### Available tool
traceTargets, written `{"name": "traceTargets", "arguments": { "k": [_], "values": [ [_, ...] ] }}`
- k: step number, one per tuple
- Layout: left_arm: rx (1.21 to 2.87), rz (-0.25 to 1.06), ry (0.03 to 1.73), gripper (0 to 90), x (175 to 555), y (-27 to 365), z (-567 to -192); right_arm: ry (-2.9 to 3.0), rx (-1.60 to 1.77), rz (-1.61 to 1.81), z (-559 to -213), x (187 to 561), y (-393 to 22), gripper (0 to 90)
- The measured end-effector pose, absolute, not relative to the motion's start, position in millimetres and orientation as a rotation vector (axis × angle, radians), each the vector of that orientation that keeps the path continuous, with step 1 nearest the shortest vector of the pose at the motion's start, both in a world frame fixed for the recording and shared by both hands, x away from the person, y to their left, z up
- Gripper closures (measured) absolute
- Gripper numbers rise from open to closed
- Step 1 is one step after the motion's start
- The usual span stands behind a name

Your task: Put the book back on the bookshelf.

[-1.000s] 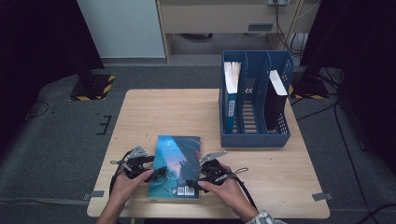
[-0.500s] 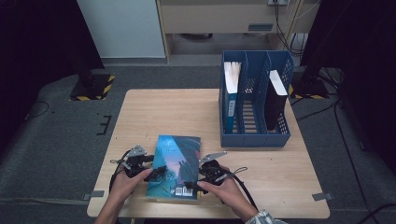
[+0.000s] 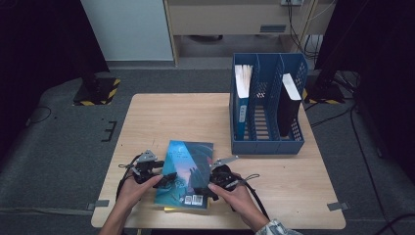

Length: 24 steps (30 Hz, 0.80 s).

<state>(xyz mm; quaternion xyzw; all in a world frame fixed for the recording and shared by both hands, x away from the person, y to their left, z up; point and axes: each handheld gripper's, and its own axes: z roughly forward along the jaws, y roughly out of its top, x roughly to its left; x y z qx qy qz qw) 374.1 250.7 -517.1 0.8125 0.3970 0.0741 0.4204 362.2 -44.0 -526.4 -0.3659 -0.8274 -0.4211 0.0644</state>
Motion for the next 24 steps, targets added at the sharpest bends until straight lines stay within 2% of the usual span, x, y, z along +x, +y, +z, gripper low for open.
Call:
{"name": "traceTargets", "arguments": {
  "k": [5,9,12,24],
  "values": [
    [2.031,0.190,1.019,17.7,372,254,-517,-2.511,-1.107,-1.323,-516,364,-44,21.1],
    [2.032,0.187,1.022,17.8,372,255,-517,-2.496,-1.114,-1.328,-515,367,-39,22.7],
    [2.031,0.181,1.027,17.8,372,256,-516,-2.461,-1.119,-1.354,-514,370,-35,27.1],
    [2.046,0.176,1.023,16.6,372,257,-516,-2.443,-1.113,-1.398,-522,371,-28,27.6]
  ]
}}
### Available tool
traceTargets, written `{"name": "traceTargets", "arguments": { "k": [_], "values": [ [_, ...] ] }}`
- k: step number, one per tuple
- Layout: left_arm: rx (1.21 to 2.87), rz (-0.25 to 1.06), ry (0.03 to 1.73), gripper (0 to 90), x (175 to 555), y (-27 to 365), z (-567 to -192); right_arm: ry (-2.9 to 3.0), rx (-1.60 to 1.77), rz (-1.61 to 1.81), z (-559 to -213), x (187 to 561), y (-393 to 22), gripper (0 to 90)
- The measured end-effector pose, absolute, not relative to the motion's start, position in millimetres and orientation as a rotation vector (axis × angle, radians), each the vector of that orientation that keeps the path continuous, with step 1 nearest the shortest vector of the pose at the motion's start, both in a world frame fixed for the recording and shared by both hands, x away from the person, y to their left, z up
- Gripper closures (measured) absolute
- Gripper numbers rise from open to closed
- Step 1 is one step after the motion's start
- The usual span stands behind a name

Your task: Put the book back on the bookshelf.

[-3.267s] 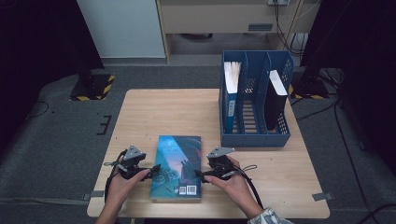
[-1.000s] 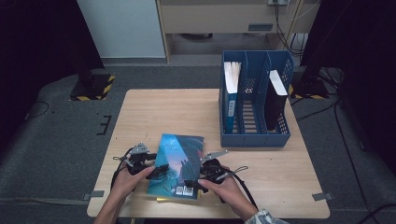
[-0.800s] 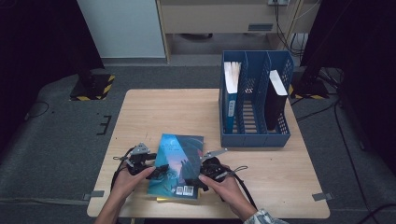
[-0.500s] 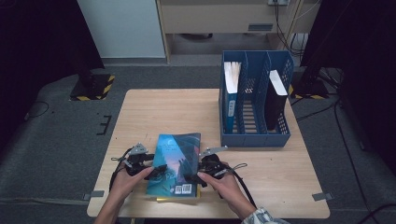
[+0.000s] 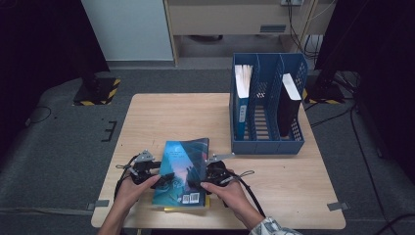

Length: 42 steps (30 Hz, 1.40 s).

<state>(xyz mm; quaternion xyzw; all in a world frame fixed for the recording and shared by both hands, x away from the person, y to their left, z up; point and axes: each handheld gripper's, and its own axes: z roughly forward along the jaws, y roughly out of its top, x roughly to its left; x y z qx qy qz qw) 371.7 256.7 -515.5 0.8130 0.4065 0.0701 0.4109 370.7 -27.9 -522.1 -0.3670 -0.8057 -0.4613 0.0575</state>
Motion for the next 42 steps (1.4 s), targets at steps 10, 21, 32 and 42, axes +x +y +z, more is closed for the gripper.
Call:
{"name": "traceTargets", "arguments": {
  "k": [10,21,32,42],
  "values": [
    [2.052,0.053,1.027,10.3,378,257,-520,-2.438,-1.112,-1.409,-523,370,-29,28.2],
    [2.107,-0.065,0.997,5.1,390,258,-522,-2.440,-1.094,-1.369,-521,376,-29,30.6],
    [2.120,-0.081,1.024,23.5,397,267,-512,-2.479,-1.080,-1.285,-515,385,-17,33.4],
    [2.125,-0.050,1.055,42.4,398,273,-502,-2.512,-1.056,-1.220,-506,394,-10,40.8]
  ]
}}
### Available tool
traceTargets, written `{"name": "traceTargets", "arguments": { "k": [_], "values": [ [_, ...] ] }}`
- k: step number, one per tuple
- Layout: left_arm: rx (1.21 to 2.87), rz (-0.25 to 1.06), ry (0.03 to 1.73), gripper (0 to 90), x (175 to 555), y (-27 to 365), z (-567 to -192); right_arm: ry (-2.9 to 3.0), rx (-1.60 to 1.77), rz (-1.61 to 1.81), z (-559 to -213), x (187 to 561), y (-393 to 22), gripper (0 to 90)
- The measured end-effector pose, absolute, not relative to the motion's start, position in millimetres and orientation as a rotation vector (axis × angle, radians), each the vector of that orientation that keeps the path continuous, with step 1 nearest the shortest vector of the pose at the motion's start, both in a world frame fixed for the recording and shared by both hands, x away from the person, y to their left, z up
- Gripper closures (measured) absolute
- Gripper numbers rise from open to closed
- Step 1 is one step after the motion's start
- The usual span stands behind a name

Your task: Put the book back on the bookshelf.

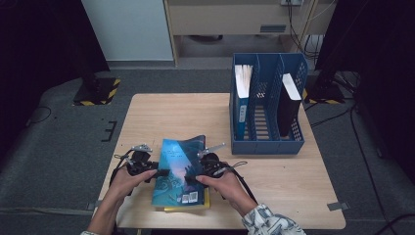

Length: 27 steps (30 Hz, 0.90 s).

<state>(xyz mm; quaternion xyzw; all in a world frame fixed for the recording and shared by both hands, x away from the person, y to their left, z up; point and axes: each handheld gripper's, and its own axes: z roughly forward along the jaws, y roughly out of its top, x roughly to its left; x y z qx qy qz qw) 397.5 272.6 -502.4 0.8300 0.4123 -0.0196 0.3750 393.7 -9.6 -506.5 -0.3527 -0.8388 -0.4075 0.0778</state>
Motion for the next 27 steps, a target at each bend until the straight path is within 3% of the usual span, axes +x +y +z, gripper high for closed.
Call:
{"name": "traceTargets", "arguments": {
  "k": [13,27],
  "values": [
    [2.119,-0.017,1.067,55.8,397,284,-484,-2.532,-1.059,-1.230,-484,401,-3,55.4],
    [2.099,0.088,1.050,65.1,401,287,-449,-2.581,-1.038,-1.271,-452,411,0,63.7]
  ]
}}
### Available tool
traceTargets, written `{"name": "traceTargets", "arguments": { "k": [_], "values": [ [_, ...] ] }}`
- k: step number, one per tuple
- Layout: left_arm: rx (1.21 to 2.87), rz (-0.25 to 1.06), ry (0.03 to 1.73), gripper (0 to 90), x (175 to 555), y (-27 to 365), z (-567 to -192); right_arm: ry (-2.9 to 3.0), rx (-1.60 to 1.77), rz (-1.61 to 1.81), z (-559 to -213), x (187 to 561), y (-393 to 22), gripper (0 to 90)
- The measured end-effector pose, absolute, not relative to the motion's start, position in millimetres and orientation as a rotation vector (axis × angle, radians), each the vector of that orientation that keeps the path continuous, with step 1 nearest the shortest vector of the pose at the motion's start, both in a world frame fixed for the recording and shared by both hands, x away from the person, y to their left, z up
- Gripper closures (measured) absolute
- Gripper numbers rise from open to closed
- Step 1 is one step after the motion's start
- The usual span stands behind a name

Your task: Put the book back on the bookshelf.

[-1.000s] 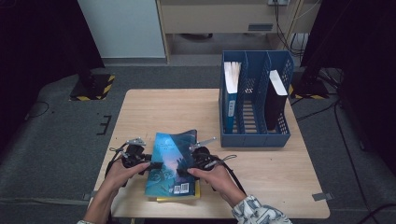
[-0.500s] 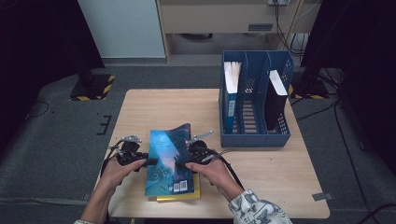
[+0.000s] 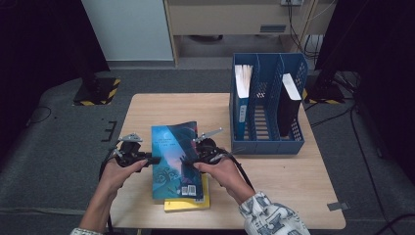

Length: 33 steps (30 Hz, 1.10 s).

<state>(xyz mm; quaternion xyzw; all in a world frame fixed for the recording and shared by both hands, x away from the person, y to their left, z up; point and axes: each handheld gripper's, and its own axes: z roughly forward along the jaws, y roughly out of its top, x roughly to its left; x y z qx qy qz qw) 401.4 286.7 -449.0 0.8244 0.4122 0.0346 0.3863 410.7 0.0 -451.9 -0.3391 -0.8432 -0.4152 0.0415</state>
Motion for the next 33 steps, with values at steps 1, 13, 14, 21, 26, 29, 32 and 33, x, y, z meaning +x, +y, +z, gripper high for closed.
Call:
{"name": "traceTargets", "arguments": {
  "k": [1,13,14,21,26,29,32,33],
  "values": [
    [2.105,0.096,1.048,65.5,403,286,-447,-2.589,-1.037,-1.277,-450,412,1,64.0],
    [2.094,0.106,1.046,69.2,414,290,-436,-2.630,-1.032,-1.311,-437,422,5,66.4],
    [2.093,0.108,1.048,69.4,415,291,-435,-2.628,-1.036,-1.312,-436,422,5,66.6],
    [2.102,0.146,1.038,70.9,422,288,-422,-2.657,-1.050,-1.354,-427,427,5,68.7],
    [2.108,0.169,1.031,71.5,426,285,-416,-2.664,-1.059,-1.378,-423,434,3,69.7],
    [2.103,0.169,1.027,71.8,427,284,-414,-2.664,-1.066,-1.383,-422,435,1,69.8],
    [2.107,0.174,1.024,72.1,429,283,-411,-2.666,-1.074,-1.387,-421,435,1,70.1],
    [2.108,0.178,1.024,72.1,429,282,-410,-2.669,-1.073,-1.383,-421,436,0,70.1]
  ]
}}
